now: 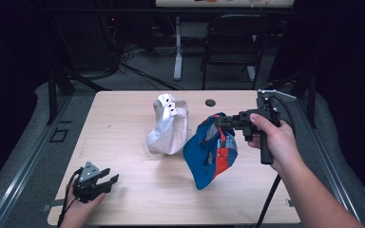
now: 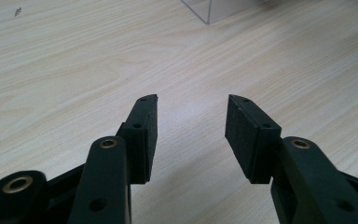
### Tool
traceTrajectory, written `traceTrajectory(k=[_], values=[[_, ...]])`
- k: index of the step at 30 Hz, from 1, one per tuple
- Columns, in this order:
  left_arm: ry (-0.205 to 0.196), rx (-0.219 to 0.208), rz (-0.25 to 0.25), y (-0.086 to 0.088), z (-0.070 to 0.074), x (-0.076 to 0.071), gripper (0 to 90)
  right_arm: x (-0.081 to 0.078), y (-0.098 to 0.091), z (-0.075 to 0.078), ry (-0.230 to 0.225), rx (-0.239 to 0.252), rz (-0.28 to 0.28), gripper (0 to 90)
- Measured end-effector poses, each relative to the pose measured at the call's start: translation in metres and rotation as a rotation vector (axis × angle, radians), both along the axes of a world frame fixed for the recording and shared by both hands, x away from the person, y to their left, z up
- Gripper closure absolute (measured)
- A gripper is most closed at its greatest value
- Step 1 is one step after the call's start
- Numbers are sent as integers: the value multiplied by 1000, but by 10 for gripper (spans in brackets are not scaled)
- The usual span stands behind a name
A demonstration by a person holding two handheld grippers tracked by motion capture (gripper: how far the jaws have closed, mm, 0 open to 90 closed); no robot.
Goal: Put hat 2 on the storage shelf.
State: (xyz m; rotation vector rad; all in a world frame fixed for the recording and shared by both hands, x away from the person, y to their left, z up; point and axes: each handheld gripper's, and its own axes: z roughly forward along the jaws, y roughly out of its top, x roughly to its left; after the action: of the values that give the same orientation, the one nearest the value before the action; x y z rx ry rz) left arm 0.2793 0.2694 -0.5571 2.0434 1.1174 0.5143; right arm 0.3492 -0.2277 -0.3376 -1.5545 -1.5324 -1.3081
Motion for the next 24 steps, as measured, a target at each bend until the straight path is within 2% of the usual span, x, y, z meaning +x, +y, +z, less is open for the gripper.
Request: traceTrajectory(k=[8,9,16,21,23,24], values=[[-3,4,5,1,-1,0,525,10,-6,16,-26,-7,-44,788],[1,6,-3,1,-1,1,517,14,-9,21,-31,-21,-67,789],[3,0,-1,1,-1,1,481,26,-19,38,-56,-18,-129,788],[1,0,5,1,-2,2,467,34,-19,44,-59,-25,-160,788],[-2,13,15,3,-3,3,442,41,-17,47,-62,-29,-184,788],[1,5,23,3,-3,3,440,44,-16,47,-61,-33,-200,788]])
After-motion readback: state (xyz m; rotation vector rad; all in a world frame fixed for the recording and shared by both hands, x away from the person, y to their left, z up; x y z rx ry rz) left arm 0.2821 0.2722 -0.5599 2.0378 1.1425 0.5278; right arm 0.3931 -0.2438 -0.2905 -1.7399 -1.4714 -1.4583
